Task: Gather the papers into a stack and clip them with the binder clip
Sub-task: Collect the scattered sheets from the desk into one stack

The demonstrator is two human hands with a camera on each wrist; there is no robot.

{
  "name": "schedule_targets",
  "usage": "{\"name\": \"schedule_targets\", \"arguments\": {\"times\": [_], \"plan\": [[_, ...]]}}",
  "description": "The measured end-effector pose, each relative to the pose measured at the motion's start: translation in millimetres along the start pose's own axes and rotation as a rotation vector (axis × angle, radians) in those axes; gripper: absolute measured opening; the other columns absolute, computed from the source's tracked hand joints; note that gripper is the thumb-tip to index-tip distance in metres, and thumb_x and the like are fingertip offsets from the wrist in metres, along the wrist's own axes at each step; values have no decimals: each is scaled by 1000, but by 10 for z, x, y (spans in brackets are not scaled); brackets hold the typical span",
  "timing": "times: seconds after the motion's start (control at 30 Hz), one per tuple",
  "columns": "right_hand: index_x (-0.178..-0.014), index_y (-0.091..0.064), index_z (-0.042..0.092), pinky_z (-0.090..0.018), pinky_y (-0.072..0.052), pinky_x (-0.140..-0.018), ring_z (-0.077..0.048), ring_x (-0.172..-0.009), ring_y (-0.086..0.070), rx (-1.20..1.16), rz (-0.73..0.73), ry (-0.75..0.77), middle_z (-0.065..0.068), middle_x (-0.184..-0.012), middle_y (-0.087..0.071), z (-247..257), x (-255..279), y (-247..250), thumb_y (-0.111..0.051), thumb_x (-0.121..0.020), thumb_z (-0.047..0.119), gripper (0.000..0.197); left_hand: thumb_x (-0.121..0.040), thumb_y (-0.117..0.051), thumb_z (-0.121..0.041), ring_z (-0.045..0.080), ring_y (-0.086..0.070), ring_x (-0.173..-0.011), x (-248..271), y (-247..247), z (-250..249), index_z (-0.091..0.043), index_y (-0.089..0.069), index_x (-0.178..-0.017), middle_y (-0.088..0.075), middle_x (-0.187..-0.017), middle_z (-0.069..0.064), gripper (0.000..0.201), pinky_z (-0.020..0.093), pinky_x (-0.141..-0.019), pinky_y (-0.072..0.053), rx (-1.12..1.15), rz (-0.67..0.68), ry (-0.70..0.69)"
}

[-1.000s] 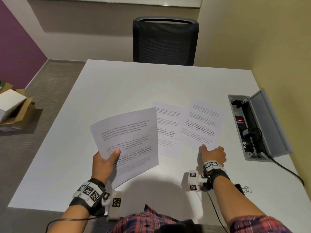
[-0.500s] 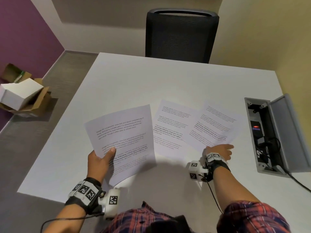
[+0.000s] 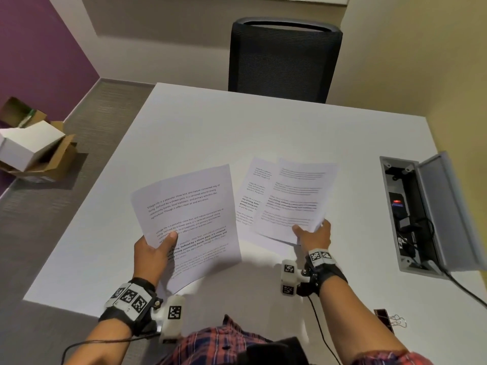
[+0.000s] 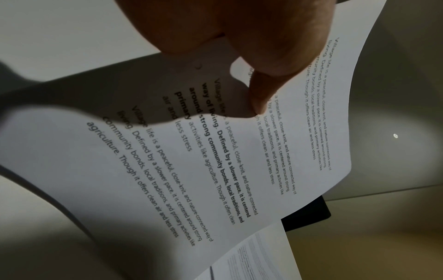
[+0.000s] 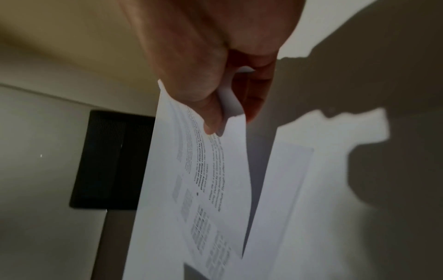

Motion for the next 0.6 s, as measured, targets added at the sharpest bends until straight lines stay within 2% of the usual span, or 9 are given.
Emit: {"name": "schedule_targets", "arguments": {"times": [0.2,0.3,0.4,0.47,0.53,0.6], "plan": [[-134,-39,8,-44,-51,-91,-39,-114,-58,213,42,-63,-22,-130,-56,-204,149,-419,-78,-77,19,70,-85,-69,-8,28,-63,-96,11,150,25,-12,-62,-110,-68,-103,11,26,39,-90,-49,13,-11,6],[-129,-39,1,-46,-50,-93,-41,-117,-56,331,17,-62,-24,-130,-54,-240,201,-562,-79,-77,21,68,-85,-68,-7,25,-64,-93,53,243,43,-13,-63,-109,-69,-98,6,25,36,-88,-49,33,-21,12],[-126,-38,-3,-48,-47,-97,-39,-123,-47,478,-13,-43,-23,-132,-47,-232,265,-664,-76,-79,27,67,-85,-67,-4,15,-64,-87,102,310,53,-13,-62,-106,-67,-91,-5,24,27,-81,-47,63,-45,25],[-125,-38,-3,-47,-47,-96,-38,-121,-46,556,-42,-21,-23,-130,-45,-185,305,-720,-74,-80,29,66,-86,-66,-1,11,-63,-84,130,328,49,-12,-61,-107,-66,-89,-6,24,20,-74,-46,92,-63,28],[-130,-34,-2,-47,-50,-95,-37,-119,-48,587,-62,-2,-22,-130,-47,-145,328,-788,-74,-79,28,72,-86,-65,0,7,-62,-82,148,334,51,-11,-60,-107,-65,-89,-6,24,18,-70,-45,117,-71,36],[-141,-23,-2,-47,-51,-94,-36,-119,-49,623,-70,20,-21,-132,-46,-132,334,-855,-72,-80,26,83,-86,-64,0,7,-61,-81,150,357,66,-10,-60,-106,-65,-88,-6,23,18,-68,-44,125,-74,44]]}}
Point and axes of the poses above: each hand's wrist, its own x-axis away from the middle knuckle, its own y-axis out of the back of the hand, z = x × y, the point moved 7 cm from there along -x, towards the middle knuckle
